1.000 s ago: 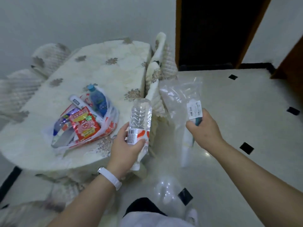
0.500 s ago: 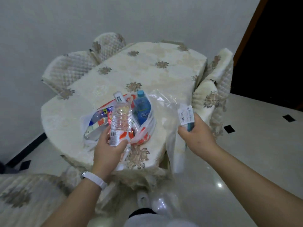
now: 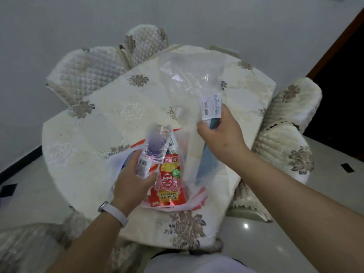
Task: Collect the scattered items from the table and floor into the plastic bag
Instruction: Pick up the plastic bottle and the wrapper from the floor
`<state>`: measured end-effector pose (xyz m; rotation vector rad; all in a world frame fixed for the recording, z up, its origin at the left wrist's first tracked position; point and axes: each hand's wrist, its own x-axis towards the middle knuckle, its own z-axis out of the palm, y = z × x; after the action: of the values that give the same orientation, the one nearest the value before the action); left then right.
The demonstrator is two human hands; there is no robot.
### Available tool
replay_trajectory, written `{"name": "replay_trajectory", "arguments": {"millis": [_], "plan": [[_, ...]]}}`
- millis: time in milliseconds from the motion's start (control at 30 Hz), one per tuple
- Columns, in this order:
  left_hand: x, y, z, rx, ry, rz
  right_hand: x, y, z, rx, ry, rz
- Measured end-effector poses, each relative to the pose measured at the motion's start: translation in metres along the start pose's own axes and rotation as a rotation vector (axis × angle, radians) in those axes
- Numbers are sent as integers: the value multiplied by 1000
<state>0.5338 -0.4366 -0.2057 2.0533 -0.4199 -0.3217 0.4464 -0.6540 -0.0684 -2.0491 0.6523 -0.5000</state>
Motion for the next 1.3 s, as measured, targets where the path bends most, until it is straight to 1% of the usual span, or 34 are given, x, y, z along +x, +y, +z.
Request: {"name": "replay_trajectory", "arguments": {"millis": [100,300,467,667,800,867,967,1100,1200,1300], "plan": [[7,-4,5,58,-14,4,28,0,11,-54,-21,-17],[0,2,30,94,-30,-3,58,16,35,-197,-165,7],[-4,-5,47,262,-52,65,64,23,38,-389,-226,-91],[-11,-26,47,405,-53,128,58,16,38,-529,-168,-319],[-13,-44,40,478,-30,167,52,33,49,-626,-162,-421],[-11,-53,33,532,-25,228,48,44,53,-658,-131,-488],[-8,-69,20,583,-25,360,42,52,58,-670,-6,-598],[-4,-87,5,612,-111,469,33,60,68,-736,-11,-608],[-3,-88,-2,623,-175,493,26,65,78,-787,-45,-613],[0,-89,-9,643,-221,514,20,68,90,-860,-99,-563]]}}
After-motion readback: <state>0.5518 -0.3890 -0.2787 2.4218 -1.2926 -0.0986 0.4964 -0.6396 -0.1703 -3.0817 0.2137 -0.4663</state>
